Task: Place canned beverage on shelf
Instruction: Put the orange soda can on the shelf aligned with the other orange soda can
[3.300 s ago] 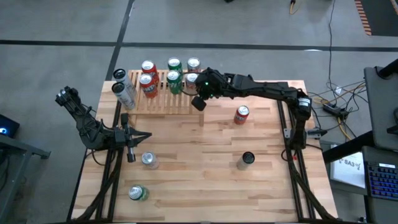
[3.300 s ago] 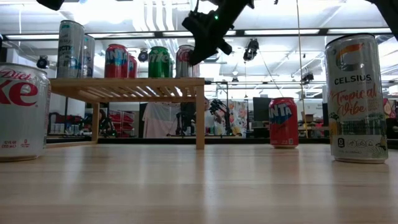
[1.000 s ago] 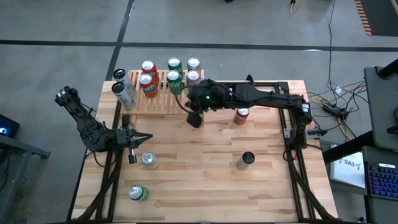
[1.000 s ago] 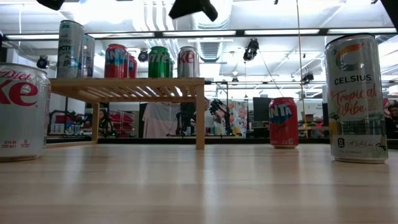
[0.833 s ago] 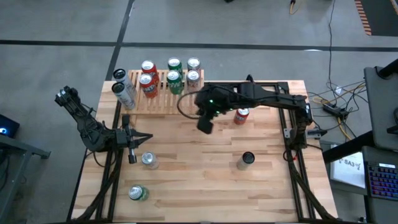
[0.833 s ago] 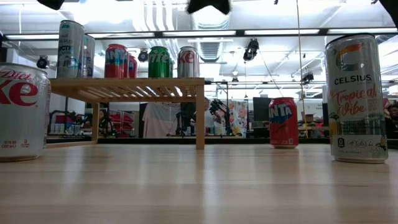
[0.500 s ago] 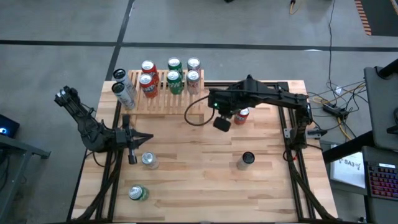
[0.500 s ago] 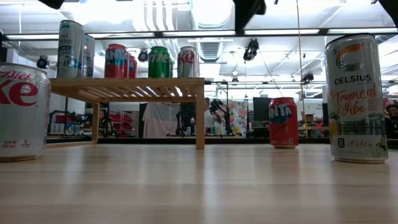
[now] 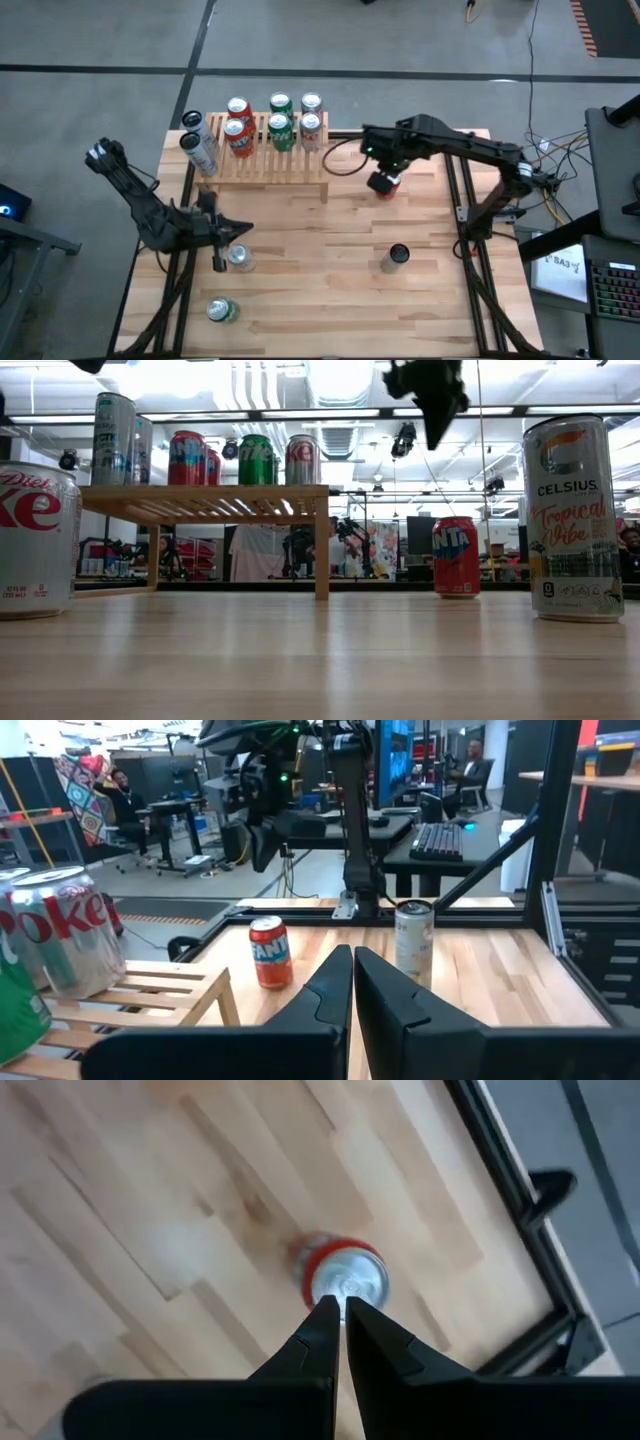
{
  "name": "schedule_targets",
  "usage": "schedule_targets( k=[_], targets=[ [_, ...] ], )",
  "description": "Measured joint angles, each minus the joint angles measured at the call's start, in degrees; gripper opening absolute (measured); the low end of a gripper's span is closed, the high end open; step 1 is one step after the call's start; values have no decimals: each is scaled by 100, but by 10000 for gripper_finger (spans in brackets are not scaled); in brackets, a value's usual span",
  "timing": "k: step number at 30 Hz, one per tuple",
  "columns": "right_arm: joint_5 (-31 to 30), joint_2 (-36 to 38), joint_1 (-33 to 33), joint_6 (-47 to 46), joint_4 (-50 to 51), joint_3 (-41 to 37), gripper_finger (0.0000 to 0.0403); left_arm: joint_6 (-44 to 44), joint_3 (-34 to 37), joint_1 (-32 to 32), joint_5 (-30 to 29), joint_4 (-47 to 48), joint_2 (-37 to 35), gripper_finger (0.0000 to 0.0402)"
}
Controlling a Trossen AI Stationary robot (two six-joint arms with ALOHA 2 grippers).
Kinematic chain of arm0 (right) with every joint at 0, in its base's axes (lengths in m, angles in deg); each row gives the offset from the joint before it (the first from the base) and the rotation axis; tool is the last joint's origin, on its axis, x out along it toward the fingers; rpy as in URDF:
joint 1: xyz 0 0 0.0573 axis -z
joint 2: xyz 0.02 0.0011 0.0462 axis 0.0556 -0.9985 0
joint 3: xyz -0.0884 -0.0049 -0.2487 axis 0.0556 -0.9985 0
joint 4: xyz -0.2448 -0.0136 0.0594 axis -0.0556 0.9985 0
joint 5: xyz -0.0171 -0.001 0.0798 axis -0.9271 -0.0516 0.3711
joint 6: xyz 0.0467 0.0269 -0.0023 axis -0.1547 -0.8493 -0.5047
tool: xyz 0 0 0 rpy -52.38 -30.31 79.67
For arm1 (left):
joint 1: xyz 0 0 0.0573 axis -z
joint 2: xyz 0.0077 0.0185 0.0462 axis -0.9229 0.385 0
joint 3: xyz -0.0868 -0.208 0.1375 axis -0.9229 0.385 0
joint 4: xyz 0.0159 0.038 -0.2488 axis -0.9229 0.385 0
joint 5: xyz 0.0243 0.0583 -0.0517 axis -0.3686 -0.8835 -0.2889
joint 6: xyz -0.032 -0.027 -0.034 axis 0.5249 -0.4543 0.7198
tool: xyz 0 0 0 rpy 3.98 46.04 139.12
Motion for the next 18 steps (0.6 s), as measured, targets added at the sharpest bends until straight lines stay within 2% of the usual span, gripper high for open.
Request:
schedule_targets(
  k=[9,15,18],
  targets=[
    [201,1031,818,-352,-754,-1724,12,-299,0,-2,-251,-467,245,0],
    [198,1192,957,-384,-1042,-2405,16,-324,-4,-2,-355,-495,254,0],
    [199,1158,957,-406,-1068,-2519,34,-330,-4,-2,-355,-493,259,0]
  ],
)
